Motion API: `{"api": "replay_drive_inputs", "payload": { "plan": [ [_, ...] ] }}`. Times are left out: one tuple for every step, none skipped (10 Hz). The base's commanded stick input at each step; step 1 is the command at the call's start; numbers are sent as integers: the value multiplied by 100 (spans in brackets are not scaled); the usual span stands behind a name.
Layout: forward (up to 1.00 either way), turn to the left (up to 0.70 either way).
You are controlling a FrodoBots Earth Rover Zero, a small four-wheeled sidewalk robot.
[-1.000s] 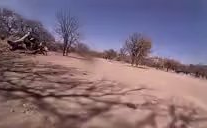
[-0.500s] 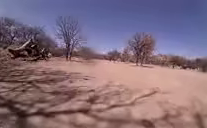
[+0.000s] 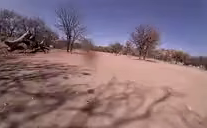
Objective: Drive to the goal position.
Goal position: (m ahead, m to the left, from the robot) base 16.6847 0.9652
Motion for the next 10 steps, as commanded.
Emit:
{"api": "replay_drive_inputs", "payload": {
  "plan": [
    [100,-26],
    [100,-25],
    [100,-24],
    [100,-22],
    [100,-21],
    [100,-19],
    [100,-18],
    [100,-17],
    [100,-15],
    [100,-14]
  ]
}}
